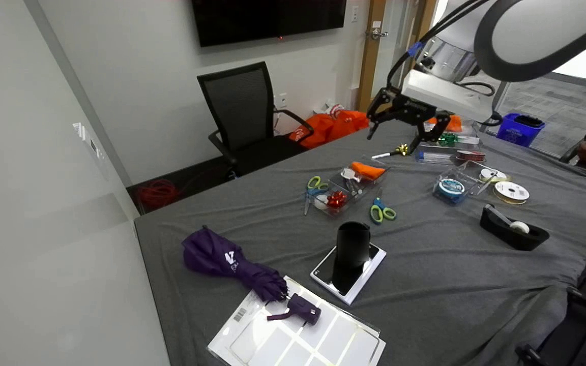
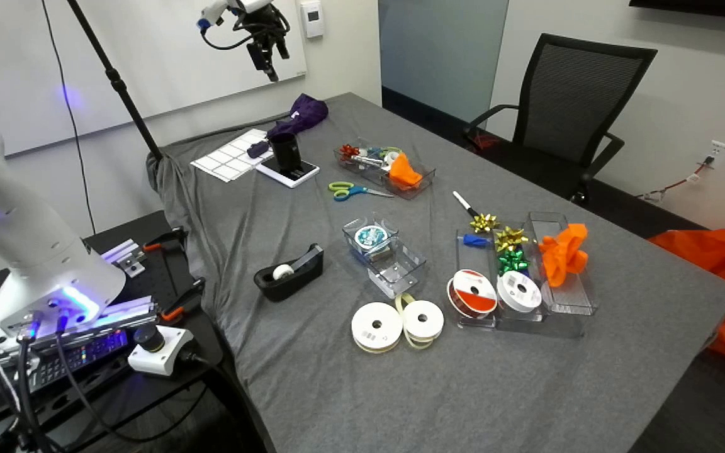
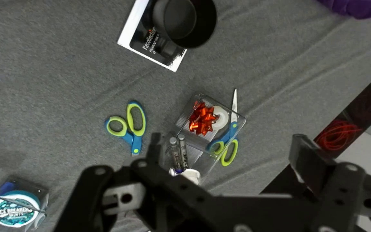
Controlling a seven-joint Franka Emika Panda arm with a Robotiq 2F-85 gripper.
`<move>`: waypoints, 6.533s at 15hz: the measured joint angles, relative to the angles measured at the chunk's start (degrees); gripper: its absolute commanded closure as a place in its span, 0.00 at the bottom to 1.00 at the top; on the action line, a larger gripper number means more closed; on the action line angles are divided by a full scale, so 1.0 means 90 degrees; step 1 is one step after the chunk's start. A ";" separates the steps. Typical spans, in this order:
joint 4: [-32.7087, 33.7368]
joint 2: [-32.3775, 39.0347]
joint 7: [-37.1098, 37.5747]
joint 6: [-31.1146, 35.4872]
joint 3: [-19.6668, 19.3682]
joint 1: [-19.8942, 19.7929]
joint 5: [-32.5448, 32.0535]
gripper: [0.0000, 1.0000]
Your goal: Remove the red ribbons from the clear case on the left and then put them in the bottom compartment of the clear case on the right
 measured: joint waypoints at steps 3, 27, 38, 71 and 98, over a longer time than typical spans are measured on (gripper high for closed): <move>0.0588 0.0615 0.0536 -0.0006 -0.0140 0.0023 -0.0068 0.00; 0.2973 0.3341 0.2700 -0.0076 -0.1260 0.0631 -0.0955 0.00; 0.4486 0.5226 0.2789 -0.0115 -0.1278 0.0616 -0.0100 0.00; 0.6304 0.6564 0.2986 -0.1387 -0.1316 0.0601 0.0117 1.00; 0.4432 0.4518 0.2011 -0.0886 -0.2017 0.0070 -0.0071 0.99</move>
